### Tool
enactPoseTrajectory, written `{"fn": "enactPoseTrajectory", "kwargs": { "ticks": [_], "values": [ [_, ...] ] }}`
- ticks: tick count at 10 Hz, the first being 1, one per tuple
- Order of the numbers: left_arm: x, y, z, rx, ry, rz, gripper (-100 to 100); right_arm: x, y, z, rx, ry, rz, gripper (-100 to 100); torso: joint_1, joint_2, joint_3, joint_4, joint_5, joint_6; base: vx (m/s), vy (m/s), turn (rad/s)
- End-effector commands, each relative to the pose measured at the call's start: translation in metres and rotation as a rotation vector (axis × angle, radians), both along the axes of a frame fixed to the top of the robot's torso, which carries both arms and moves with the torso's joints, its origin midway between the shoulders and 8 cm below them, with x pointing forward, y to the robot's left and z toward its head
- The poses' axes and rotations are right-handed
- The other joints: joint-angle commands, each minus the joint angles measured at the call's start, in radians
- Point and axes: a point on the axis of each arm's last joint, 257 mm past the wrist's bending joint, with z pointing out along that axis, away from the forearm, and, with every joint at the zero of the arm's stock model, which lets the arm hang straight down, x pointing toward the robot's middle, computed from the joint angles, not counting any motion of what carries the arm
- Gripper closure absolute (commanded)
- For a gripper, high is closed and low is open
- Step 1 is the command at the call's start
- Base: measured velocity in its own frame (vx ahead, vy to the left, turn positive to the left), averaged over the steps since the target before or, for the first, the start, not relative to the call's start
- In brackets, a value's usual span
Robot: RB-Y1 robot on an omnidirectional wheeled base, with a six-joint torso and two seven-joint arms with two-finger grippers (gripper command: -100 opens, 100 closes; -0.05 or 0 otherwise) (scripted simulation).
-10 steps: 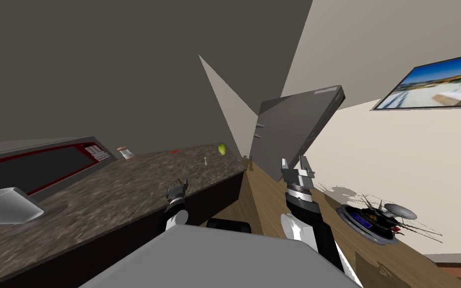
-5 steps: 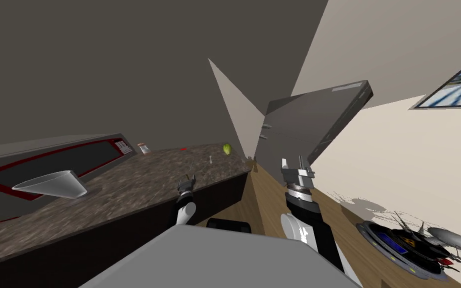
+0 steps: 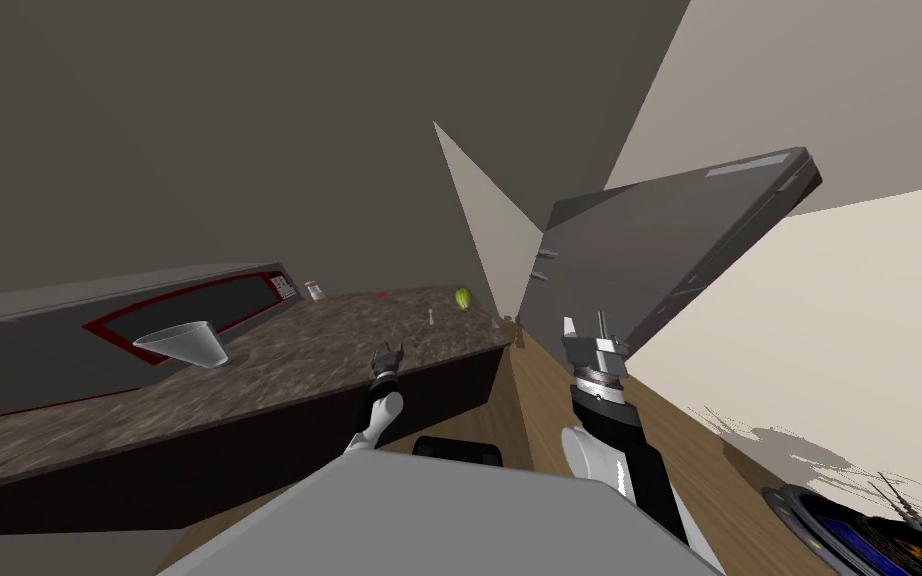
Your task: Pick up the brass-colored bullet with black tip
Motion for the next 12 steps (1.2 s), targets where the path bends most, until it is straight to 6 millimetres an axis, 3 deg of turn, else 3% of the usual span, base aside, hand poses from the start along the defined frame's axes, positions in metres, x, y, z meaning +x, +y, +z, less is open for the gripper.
{"fn": "enactPoseTrajectory", "kwargs": {
  "ticks": [1, 3, 6, 8, 9, 11, 12],
  "values": [
    [0.02, -0.021, -0.003, 0.002, 0.01, -0.051, -100, 0.0, 0.0, 0.0, 0.0, 0.0, 0.0, 0, 0.0, 0.0, 0.0, 0.0, 0.0, 0.0, -0.017, 0.006, 0.329],
    [0.033, -0.027, 0.005, 0.002, -0.006, -0.063, -100, 0.0, 0.0, 0.0, 0.0, 0.0, 0.0, 0, 0.0, 0.0, 0.0, 0.0, 0.0, 0.0, -0.015, -0.002, 0.104],
    [0.07, -0.069, 0.002, 0.019, 0.017, -0.163, -100, 0.0, 0.0, 0.0, 0.0, 0.0, 0.0, 0, 0.0, 0.0, 0.0, 0.0, 0.0, 0.0, -0.022, 0.005, 0.342],
    [0.087, -0.078, 0.016, 0.022, -0.009, -0.178, -100, 0.0, 0.0, 0.0, 0.0, 0.0, 0.0, 0, 0.0, 0.001, 0.0, 0.0, 0.0, 0.0, -0.018, -0.001, 0.041],
    [0.097, -0.094, 0.017, 0.037, -0.004, -0.219, -100, 0.0, 0.0, 0.0, 0.0, 0.0, 0.0, 0, 0.0, 0.0, 0.0, 0.0, 0.0, 0.0, -0.02, 0.011, 0.341],
    [0.111, -0.103, 0.024, 0.04, -0.011, -0.234, -100, 0.0, 0.0, 0.0, 0.0, 0.0, 0.0, 0, 0.0, 0.0, 0.0, 0.0, 0.0, 0.0, -0.014, 0.0, 0.117],
    [0.121, -0.119, 0.027, 0.058, -0.006, -0.275, -100, 0.0, 0.0, 0.0, 0.0, 0.0, 0.0, 0, 0.0, 0.0, 0.0, 0.0, 0.0, 0.0, -0.019, 0.011, 0.363]
  ]
}}
